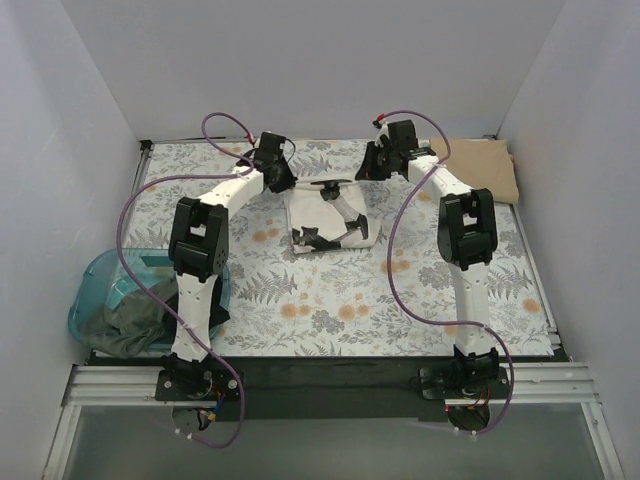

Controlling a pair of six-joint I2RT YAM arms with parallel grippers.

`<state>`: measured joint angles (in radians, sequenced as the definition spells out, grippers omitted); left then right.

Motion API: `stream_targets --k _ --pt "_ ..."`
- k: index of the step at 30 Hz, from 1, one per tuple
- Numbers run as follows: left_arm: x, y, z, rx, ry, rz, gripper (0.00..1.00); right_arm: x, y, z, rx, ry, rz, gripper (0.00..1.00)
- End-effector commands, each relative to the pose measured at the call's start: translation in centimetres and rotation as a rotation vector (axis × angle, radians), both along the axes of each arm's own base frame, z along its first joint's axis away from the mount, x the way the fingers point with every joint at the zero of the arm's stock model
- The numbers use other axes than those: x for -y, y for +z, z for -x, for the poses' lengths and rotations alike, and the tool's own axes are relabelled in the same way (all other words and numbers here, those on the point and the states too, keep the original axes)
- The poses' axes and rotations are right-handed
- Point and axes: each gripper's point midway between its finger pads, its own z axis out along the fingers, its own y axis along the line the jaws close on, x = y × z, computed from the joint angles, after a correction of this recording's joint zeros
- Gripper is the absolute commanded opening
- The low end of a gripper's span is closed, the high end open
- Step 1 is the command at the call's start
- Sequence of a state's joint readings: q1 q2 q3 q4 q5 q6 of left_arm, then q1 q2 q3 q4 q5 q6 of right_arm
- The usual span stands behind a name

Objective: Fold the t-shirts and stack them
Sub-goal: Fold the tshirt

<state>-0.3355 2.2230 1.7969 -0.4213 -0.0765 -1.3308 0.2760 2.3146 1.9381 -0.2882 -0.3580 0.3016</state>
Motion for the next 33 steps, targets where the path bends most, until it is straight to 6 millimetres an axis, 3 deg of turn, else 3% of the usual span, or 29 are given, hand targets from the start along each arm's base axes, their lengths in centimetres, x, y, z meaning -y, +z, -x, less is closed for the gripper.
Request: stream_targets --k 1,2,3,4,5,9,10,11,13,14,15,16,17,18,19,20,21,22,23,24,25,27,28,29,30,31,33 --pt "-1.0 2.2 -1.8 0.05 0.02 -0.006 0.17 0.8 2.7 -3.2 0.1 -0.058 -0.014 0.2" --pt "-1.1 2.2 -1.9 0.05 0.022 -0.01 0.33 0.8 3.3 -3.6 0.113 -0.059 -0.018 0.39" --pt "-1.1 2.6 -2.0 0.053 0.022 -0.01 0.58 0.7 3.5 -3.7 0.119 -0.054 -0.022 0.46" --pt "-0.9 3.3 -2.2 0.068 0.017 -0.005 0.72 0.6 3.9 -3.7 0.128 -0.041 -0.031 0.57" --pt "-0.7 3.8 -2.1 0.074 0.006 0.003 0.85 0.5 4.2 -3.6 0.129 -0.034 -0.033 0.98" --pt "-0.5 7.2 -1.7 0.123 -0.003 0.035 0.88 1.0 5.9 -2.3 0.161 -0.017 0.003 0.98" --pt "-0.7 6.6 -1.0 0.107 -0.002 0.033 0.89 1.3 6.1 -1.1 0.152 -0.015 0.014 0.98" --pt "-0.8 8.2 -0.5 0.128 -0.001 0.046 0.89 1.7 5.9 -0.6 0.149 -0.022 0.029 0.98" --pt "-0.8 8.3 0.7 0.12 -0.008 0.069 0.9 2.2 5.2 1.7 0.121 -0.022 0.06 0.98" --pt "-1.0 7.0 2.1 0.081 -0.01 0.068 0.9 2.2 4.8 2.6 0.109 -0.016 0.071 0.98" --pt "-1.1 8.2 2.8 0.098 -0.005 0.087 0.91 2.1 4.2 3.7 0.093 -0.005 0.084 0.98" --pt "-1.1 8.5 3.7 0.094 -0.013 0.102 0.91 2.3 4.8 4.5 0.103 -0.004 0.091 0.98" --pt "-1.6 6.3 5.7 0.041 -0.014 0.092 0.91 2.8 2.7 6.0 0.053 -0.011 0.117 0.98" --pt "-1.7 8.3 6.4 0.089 -0.013 0.111 0.91 2.8 2.4 6.8 0.041 -0.012 0.122 0.98" --pt "-1.2 7.9 7.8 0.066 -0.038 0.148 0.92 3.0 2.7 7.5 0.038 -0.021 0.116 0.98" --pt "-1.3 8.0 8.7 0.069 -0.04 0.157 0.92 3.5 0.9 9.1 -0.015 -0.032 0.132 0.98" --pt "-1.7 6.2 10.6 0.032 -0.034 0.153 0.92 3.5 0.5 9.9 -0.029 -0.041 0.14 0.98" --pt "-2.0 7.7 11.5 0.061 -0.022 0.173 0.92 3.8 0.5 10.7 -0.035 -0.053 0.141 0.98" --pt "-2.1 7.9 12.3 0.067 -0.021 0.183 0.92 4.2 -1.0 11.9 -0.077 -0.088 0.142 0.98" --pt "-2.5 6.4 13.9 0.033 -0.018 0.178 0.92 4.1 -1.4 12.5 -0.086 -0.097 0.129 0.98" --pt "-2.5 7.6 14.7 0.062 -0.024 0.194 0.92 4.0 -1.4 12.9 -0.089 -0.1 0.106 0.98" --pt "-2.4 6.1 16.7 0.025 -0.036 0.205 0.93 3.2 -1.9 13.5 -0.109 -0.093 0.065 0.98" --pt "-2.2 6.4 17.6 0.032 -0.049 0.217 0.93 2.9 -2.3 13.6 -0.121 -0.088 0.062 0.98" --pt "-2.2 5.2 18.8 -0.004 -0.053 0.223 0.93 2.4 -2.9 13.7 -0.132 -0.081 0.062 0.98" --pt "-1.9 5.9 19.0 0.011 -0.064 0.239 0.92 2.1 -2.6 13.7 -0.127 -0.075 0.056 0.98" --pt "-2.1 4.6 20.1 -0.02 -0.059 0.232 0.92 1.9 -3.1 13.6 -0.137 -0.073 0.059 0.98" --pt "-2.3 4.8 21.0 -0.014 -0.052 0.256 0.93 1.3 -3.5 13.5 -0.142 -0.072 0.058 0.98"
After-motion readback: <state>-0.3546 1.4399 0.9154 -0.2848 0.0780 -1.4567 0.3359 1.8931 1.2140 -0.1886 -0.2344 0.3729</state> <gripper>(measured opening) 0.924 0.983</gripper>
